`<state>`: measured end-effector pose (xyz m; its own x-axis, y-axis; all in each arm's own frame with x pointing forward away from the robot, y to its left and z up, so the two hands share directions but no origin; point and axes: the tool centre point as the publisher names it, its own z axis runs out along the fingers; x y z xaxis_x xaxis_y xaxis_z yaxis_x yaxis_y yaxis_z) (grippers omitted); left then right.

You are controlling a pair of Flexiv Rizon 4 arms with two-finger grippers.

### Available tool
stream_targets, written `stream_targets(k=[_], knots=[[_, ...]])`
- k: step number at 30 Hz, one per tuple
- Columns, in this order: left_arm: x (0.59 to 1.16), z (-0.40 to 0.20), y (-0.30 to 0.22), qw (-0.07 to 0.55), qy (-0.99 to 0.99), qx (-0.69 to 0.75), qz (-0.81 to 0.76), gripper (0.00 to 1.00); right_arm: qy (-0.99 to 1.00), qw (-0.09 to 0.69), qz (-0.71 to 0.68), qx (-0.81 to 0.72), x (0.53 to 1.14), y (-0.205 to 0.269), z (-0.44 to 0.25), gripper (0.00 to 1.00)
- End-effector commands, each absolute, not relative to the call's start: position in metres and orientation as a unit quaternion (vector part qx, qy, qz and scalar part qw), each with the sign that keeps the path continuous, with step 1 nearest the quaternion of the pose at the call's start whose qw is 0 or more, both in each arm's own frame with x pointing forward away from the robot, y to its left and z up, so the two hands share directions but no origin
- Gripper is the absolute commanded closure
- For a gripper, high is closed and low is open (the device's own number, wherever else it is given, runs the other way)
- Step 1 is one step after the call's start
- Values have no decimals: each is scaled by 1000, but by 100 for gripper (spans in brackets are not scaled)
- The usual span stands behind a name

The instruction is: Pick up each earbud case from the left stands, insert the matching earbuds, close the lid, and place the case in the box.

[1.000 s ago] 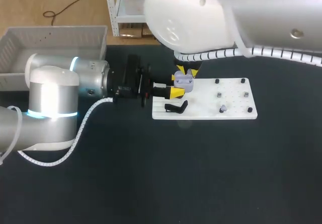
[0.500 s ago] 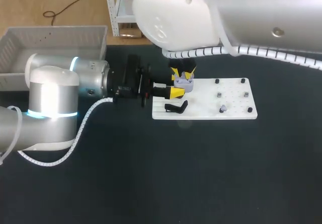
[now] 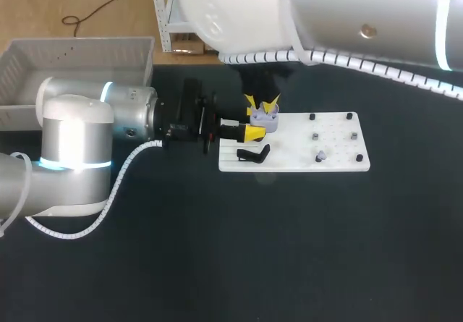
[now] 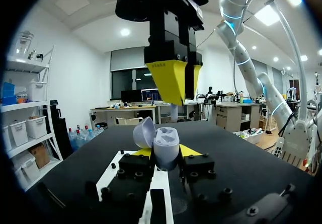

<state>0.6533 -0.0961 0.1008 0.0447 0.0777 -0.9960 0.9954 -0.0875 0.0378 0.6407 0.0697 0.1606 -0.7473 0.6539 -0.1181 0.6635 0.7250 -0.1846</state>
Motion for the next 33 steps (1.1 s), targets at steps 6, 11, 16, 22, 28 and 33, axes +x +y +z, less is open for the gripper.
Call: stream_targets(k=[6,11,16,22,28,33], knots=[[652,100,-96,471,488,550,-488,100,929,22,-108,354,640,68,155,100],[652,100,-96,471,488,550,-488,100,929,24,-108,352,642,66,153,100],[652,100,-96,471,488,550,-488,100,930,26,-106,351,644,65,151,100],[652,100,-96,471,488,550,-488,100,930,31,-105,351,648,64,149,100],[652,100,-96,471,488,550,-488,100,929,29,-107,352,649,62,148,100],[652,100,-96,471,488,550,-488,100,928,27,-111,354,649,60,147,100]])
